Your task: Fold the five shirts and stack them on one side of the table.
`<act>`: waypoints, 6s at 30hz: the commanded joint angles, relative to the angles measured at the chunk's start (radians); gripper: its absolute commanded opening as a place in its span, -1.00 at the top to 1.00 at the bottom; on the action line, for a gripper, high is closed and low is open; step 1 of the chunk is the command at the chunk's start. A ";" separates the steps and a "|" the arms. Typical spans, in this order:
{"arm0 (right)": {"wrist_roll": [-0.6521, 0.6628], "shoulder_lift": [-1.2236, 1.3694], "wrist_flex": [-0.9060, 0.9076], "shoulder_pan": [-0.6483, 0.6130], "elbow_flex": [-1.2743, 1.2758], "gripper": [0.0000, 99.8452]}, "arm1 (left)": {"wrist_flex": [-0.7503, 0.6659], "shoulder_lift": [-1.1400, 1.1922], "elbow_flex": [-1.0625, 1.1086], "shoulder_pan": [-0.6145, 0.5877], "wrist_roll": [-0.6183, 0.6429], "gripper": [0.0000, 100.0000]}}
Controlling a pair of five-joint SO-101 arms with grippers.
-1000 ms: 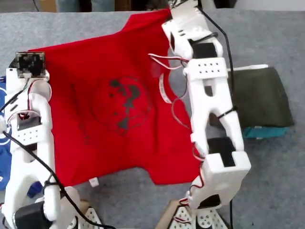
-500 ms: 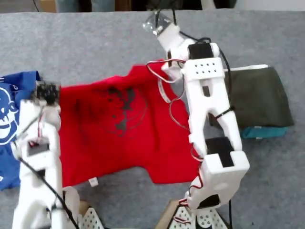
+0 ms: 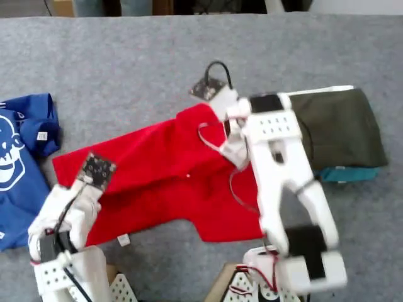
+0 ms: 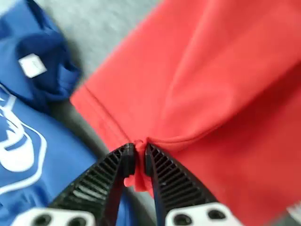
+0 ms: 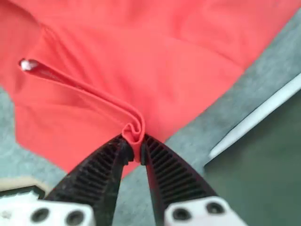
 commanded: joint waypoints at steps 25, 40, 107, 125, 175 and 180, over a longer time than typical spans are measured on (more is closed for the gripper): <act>0.385 -0.789 0.160 0.175 0.644 0.97 | 0.232 0.089 -0.160 -0.054 -0.101 0.94; 0.387 -0.789 0.150 0.170 0.644 0.80 | 0.281 0.387 -0.189 -0.065 -0.675 0.84; -0.141 1.001 0.315 0.083 -1.411 0.96 | -0.497 1.114 -0.647 -0.125 0.399 0.94; -0.071 1.187 0.227 0.080 -1.374 0.51 | -0.408 1.692 -0.932 -0.234 0.407 0.57; -0.008 1.409 0.315 0.101 -2.029 0.53 | -0.069 2.027 -1.558 -0.099 0.649 0.65; -0.003 1.274 0.318 0.098 -2.028 0.67 | 0.066 2.021 -1.649 -0.108 0.638 0.65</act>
